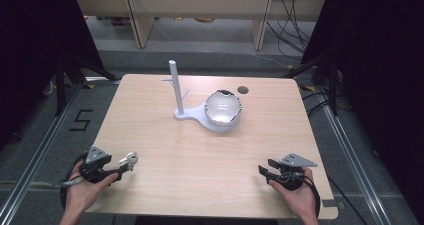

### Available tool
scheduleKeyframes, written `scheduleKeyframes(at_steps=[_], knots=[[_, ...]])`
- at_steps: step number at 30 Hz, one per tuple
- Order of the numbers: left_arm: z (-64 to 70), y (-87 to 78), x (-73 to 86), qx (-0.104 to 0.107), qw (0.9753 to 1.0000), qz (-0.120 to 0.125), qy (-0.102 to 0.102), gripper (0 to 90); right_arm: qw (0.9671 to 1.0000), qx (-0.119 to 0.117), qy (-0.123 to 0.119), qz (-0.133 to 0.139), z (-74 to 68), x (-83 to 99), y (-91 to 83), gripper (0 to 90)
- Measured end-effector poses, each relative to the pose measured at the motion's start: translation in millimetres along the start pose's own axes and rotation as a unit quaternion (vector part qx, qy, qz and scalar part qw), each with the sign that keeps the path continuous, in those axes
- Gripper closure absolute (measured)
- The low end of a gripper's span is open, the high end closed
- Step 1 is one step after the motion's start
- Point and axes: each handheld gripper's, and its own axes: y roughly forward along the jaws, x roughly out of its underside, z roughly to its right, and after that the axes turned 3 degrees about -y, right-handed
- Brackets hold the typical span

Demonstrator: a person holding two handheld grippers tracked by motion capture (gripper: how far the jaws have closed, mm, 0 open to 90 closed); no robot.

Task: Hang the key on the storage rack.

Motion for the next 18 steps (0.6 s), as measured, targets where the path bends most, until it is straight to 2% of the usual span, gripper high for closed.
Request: scheduleKeyframes(at_steps=[1, 2, 3, 4, 5, 6, 7, 8, 9, 10, 12, 13, 15, 16, 17, 18], knots=[[2.4, -1.8, 1.9, 0.003, 1.0, -0.003, -0.004, 28.5, 1.0, -0.003, 0.005, -0.002, -0.4, 0.1, 0.2, 50.9], [4.2, -1.7, 2.7, 0.008, 1.0, 0.003, 0.0, 29.2, 1.0, 0.001, 0.0, -0.002, 0.3, 0.1, -0.4, 51.0], [4.5, -2.6, 2.4, 0.008, 0.9998, 0.005, 0.015, 29.8, 1.0, 0.006, -0.003, -0.001, 0.0, 0.0, -0.4, 51.0], [6.4, -4.7, 2.6, 0.008, 0.9999, -0.001, 0.008, 30.3, 1.0, 0.007, -0.004, -0.003, -0.8, -0.3, -0.6, 51.0], [6.8, -4.4, 1.6, 0.014, 0.9998, 0.006, 0.011, 30.6, 0.9999, 0.01, -0.005, -0.006, -0.9, -0.7, -0.9, 51.1], [3.7, -5.7, -1.7, 0.01, 0.9989, 0.002, 0.047, 31.0, 0.9999, 0.008, -0.003, -0.005, -1.1, -1.2, -1.6, 51.3], [3.5, -6.4, -3.5, 0.009, 0.9986, -0.001, 0.052, 31.2, 1.0, 0.002, 0.001, -0.004, -1.7, -1.2, -1.0, 51.5], [4.9, -5.2, -3.5, 0.015, 0.9993, 0.005, 0.035, 31.3, 0.9999, 0.01, -0.006, -0.002, -2.2, -1.5, -1.5, 51.7], [2.9, -5.6, -5.9, 0.014, 0.9984, 0.003, 0.054, 31.6, 0.9999, 0.006, -0.007, -0.004, -2.6, -1.8, -1.4, 52.1], [6.2, -5.7, -5.4, 0.013, 0.9997, 0.003, 0.022, 31.8, 1.0, 0.0, -0.004, -0.004, -3.1, -2.0, -1.2, 52.5], [5.3, -6.7, -6.7, 0.013, 0.9996, -0.004, 0.025, 32.5, 1.0, -0.004, 0.002, -0.005, -3.3, -2.4, -1.4, 53.2], [4.8, -7.2, -8.0, 0.01, 0.9997, -0.008, 0.021, 32.8, 1.0, -0.002, 0.002, -0.007, -3.2, -2.6, -1.5, 53.1], [2.7, -6.9, -11.8, 0.007, 0.9995, -0.007, 0.03, 33.2, 1.0, 0.003, 0.0, -0.009, -2.9, -2.7, -1.9, 52.6], [3.4, -7.3, -12.6, 0.007, 0.9997, -0.012, 0.022, 33.3, 0.9999, 0.005, -0.001, -0.01, -2.9, -2.7, -1.9, 52.4], [5.2, -6.0, -13.4, 0.0, 0.9999, -0.006, 0.01, 33.2, 0.9999, 0.005, 0.0, -0.009, -2.7, -2.7, -1.9, 52.2], [4.3, -6.9, -14.9, 0.003, 0.9998, -0.014, 0.013, 33.3, 0.9999, 0.007, 0.002, -0.01, -2.6, -2.7, -2.0, 52.0]])
